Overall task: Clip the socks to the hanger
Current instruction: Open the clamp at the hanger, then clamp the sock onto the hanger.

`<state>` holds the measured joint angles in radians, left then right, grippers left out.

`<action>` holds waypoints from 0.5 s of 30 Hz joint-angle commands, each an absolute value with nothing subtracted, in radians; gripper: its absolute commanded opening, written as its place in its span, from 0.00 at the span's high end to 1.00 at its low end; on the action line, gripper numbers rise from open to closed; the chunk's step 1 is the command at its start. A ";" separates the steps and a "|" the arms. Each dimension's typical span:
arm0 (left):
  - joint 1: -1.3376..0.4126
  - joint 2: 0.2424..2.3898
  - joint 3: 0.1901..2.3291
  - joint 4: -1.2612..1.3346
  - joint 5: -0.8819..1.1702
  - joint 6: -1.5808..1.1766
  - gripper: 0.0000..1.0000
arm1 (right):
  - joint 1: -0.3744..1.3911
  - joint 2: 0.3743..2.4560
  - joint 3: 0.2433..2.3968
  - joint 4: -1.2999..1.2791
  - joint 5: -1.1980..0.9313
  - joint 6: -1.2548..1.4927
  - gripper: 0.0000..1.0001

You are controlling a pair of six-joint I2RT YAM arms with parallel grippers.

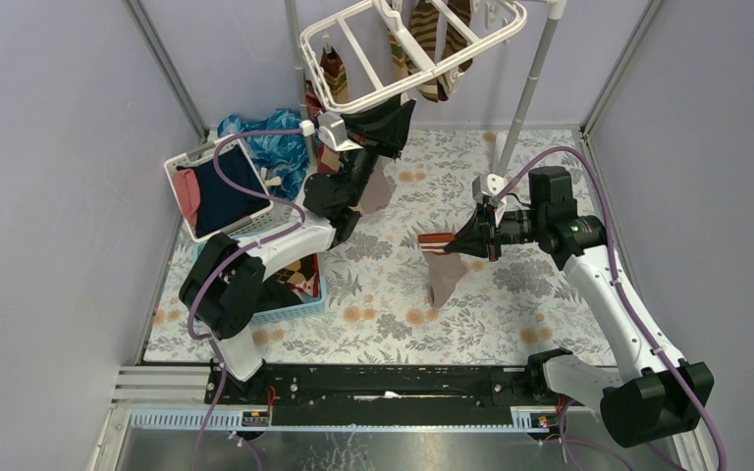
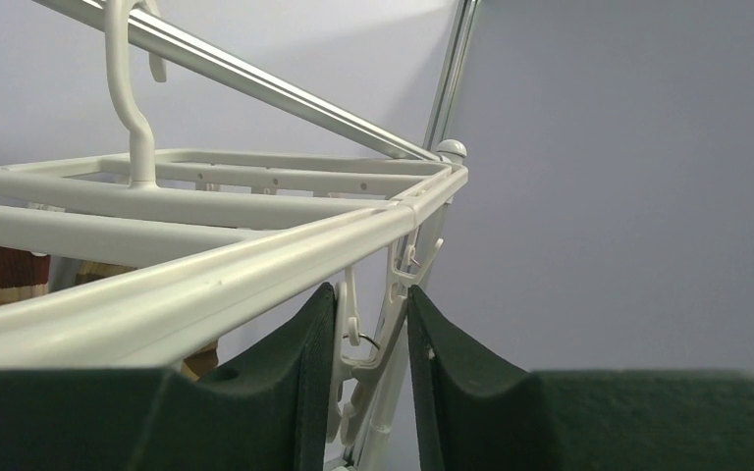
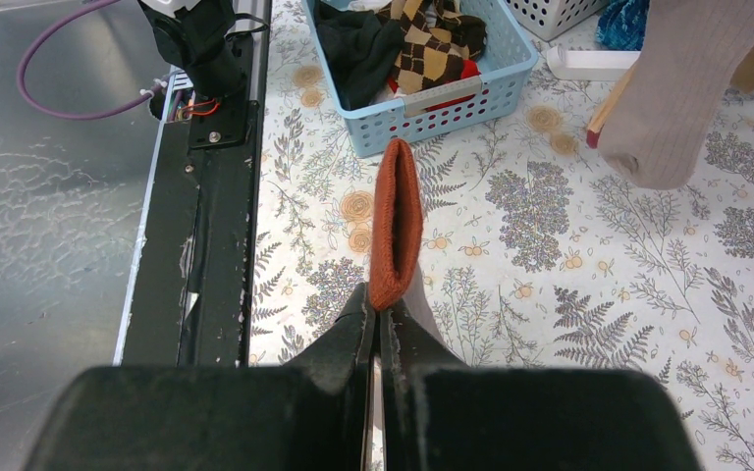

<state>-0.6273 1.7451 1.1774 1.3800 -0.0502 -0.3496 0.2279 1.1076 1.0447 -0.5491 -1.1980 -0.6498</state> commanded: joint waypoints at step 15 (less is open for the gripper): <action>-0.623 1.734 1.205 1.392 -0.049 -0.377 0.82 | 0.213 1.185 1.113 -0.357 -1.217 -0.382 1.00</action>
<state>-0.6273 1.7451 1.1786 1.3785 -0.0486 -0.3649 0.2199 1.1301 1.0466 -0.4503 -1.1973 -0.5079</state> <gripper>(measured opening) 0.301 0.022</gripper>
